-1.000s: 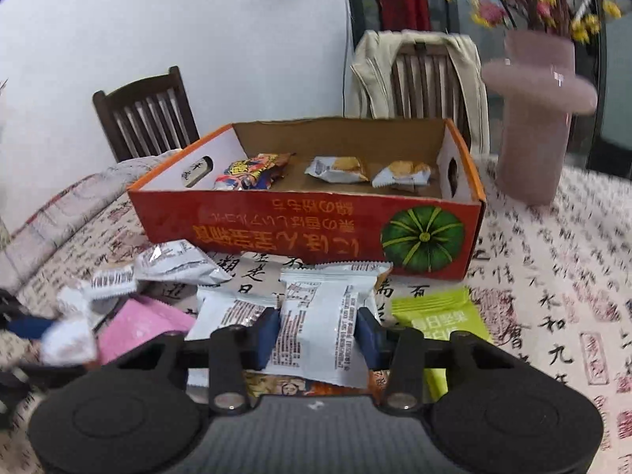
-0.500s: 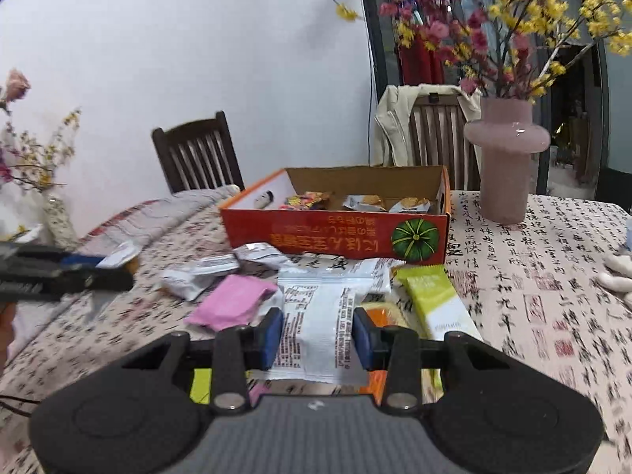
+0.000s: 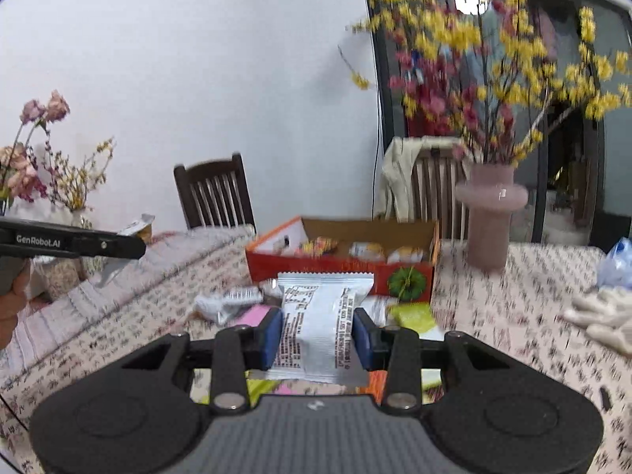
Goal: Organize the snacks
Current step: 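Carry both white packets into the orange box and open both tools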
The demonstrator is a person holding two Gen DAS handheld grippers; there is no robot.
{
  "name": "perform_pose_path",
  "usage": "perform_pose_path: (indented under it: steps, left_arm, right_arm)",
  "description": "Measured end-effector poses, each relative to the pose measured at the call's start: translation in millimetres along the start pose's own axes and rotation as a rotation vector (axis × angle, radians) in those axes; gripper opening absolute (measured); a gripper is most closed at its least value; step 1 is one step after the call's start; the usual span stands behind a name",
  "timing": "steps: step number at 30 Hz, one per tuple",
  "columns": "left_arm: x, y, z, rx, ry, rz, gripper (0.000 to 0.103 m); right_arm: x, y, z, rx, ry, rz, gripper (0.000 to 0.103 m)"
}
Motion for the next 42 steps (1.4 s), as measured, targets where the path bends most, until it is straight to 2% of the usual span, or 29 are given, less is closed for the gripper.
perform_pose_path:
  steps: [3, 7, 12, 18, 21, 24, 27, 30, 33, 35, 37, 39, 40, 41, 42]
  left_arm:
    - [9.8, -3.5, 3.8, 0.001, 0.005, -0.016, 0.041]
    - [21.4, -8.4, 28.2, -0.006, -0.029, -0.051, 0.041]
    - [53.2, -12.7, 86.6, -0.002, -0.052, -0.025, 0.041]
    - [102.3, -23.2, 181.4, 0.019, -0.111, -0.010, 0.042]
    - [120.0, -31.7, 225.1, 0.034, -0.130, -0.025, 0.042]
    - [133.3, -41.2, 274.2, 0.053, -0.156, -0.058, 0.042]
    - [136.2, -49.1, 323.0, 0.087, -0.193, -0.086, 0.042]
    - [136.4, -61.2, 372.9, 0.099, -0.235, -0.147, 0.042]
    - [136.1, -80.6, 409.7, 0.142, -0.233, -0.176, 0.042]
    - [131.5, -92.5, 431.2, 0.124, -0.254, -0.210, 0.043]
    - [123.2, -99.5, 448.2, 0.121, -0.270, -0.229, 0.046]
    - [112.9, -102.1, 457.0, 0.135, -0.279, -0.224, 0.057]
    - [109.8, -101.9, 457.6, 0.138, -0.272, -0.218, 0.069]
    - [107.0, -101.7, 455.8, 0.135, -0.262, -0.208, 0.075]
    - [105.1, -101.4, 452.8, 0.127, -0.261, -0.194, 0.076]
  right_arm:
    - [13.6, 1.1, -4.0, -0.014, 0.032, -0.019, 0.038]
    - [28.0, 8.8, 10.0, -0.033, 0.030, -0.020, 0.038]
    - [51.1, 25.4, 53.1, -0.042, 0.029, 0.013, 0.038]
    - [89.6, 65.8, 148.7, -0.088, 0.012, 0.084, 0.038]
    - [106.1, 79.9, 195.1, -0.154, -0.001, 0.038, 0.038]
    - [117.1, 96.6, 246.1, -0.135, -0.044, 0.059, 0.038]
    - [120.9, 105.2, 293.9, -0.174, -0.081, -0.005, 0.038]
    - [115.4, 120.5, 346.3, -0.181, -0.146, 0.006, 0.038]
    - [109.1, 131.5, 387.2, -0.193, -0.166, -0.015, 0.039]
    - [103.8, 138.7, 409.6, -0.184, -0.194, -0.023, 0.039]
    - [98.7, 144.5, 424.0, -0.172, -0.217, 0.001, 0.039]
    - [92.6, 150.2, 440.1, -0.167, -0.249, 0.028, 0.039]
    - [89.6, 152.4, 445.0, -0.170, -0.264, 0.031, 0.042]
    - [88.4, 153.8, 453.2, -0.177, -0.273, 0.024, 0.042]
    - [86.2, 152.4, 455.7, -0.181, -0.279, 0.018, 0.042]
Point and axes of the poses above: each gripper's, at about its wrist camera, not at the fingertips, and z roughly the way its jaws point, y to its right, x to its top, the point moved 5 cm from there along z, roughly the way its jaws point, and after that the axes turned 7 degrees about -z, right-handed, at the moved point
